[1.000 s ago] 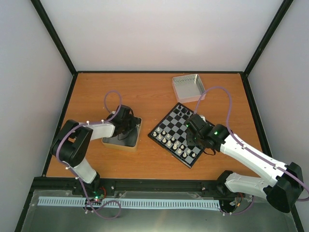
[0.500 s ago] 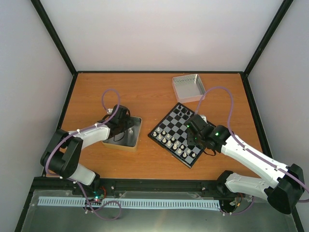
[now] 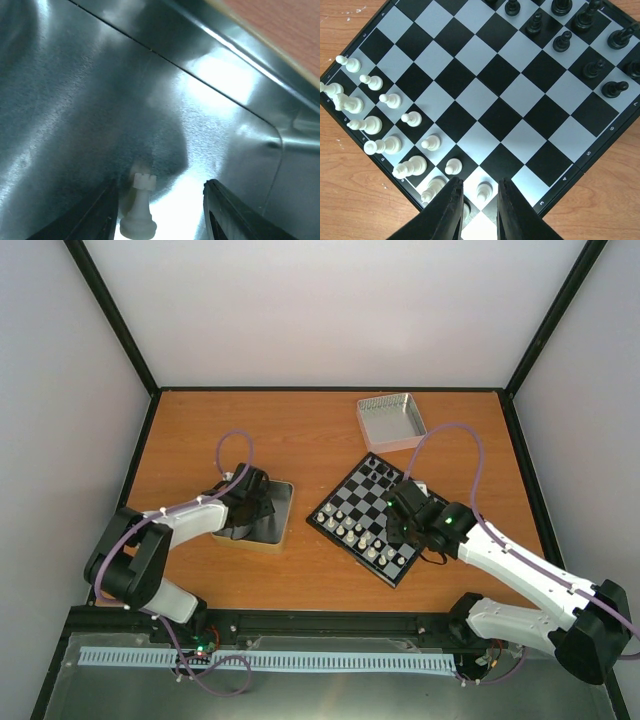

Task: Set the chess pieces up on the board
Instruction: Pick up the chess piece from the storage box.

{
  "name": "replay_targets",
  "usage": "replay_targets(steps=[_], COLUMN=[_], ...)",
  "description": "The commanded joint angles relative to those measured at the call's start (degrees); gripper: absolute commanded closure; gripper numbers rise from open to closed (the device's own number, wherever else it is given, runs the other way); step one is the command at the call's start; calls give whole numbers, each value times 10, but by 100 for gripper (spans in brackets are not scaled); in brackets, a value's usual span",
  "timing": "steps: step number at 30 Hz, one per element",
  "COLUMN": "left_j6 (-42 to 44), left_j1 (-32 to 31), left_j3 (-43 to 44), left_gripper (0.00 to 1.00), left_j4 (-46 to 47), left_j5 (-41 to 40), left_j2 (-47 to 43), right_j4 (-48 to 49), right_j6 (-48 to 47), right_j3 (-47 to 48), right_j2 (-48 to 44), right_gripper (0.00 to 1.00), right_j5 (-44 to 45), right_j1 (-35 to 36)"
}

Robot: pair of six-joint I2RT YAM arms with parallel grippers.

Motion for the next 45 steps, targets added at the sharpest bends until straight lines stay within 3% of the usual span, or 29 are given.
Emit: replay_targets(steps=[1, 9, 23, 31, 34, 38, 41, 45], left_j6=[34, 35, 76, 84, 84, 91, 102, 153], left_j1=[1, 1, 0, 0, -1, 0, 0, -2], left_j3=[17, 32, 12, 23, 18, 18, 16, 13], left_gripper=[52, 58, 71, 72, 78, 89, 92, 93], left_j4=[-19, -63, -77, -93, -94, -96, -86, -55], left_j5=[-16, -38, 19, 20, 23, 18, 17, 73], left_j2=[21, 25, 16, 32, 27, 4, -30, -103], right_j4=[20, 23, 47, 66, 73, 92, 113, 142], right_j6=[8, 16, 15, 19, 22, 22, 12, -27], right_j3=[-8, -21, -20, -25, -26, -30, -27, -1], right_j2=[-7, -18, -2, -4, -7, -8, -6, 5], right_gripper=[79, 79, 80, 80, 80, 80, 80, 79], right_j5=[-2, 0, 5, 8, 11, 5, -16, -92], right_j1=[-4, -4, -3, -4, -4, -4, -4, -6])
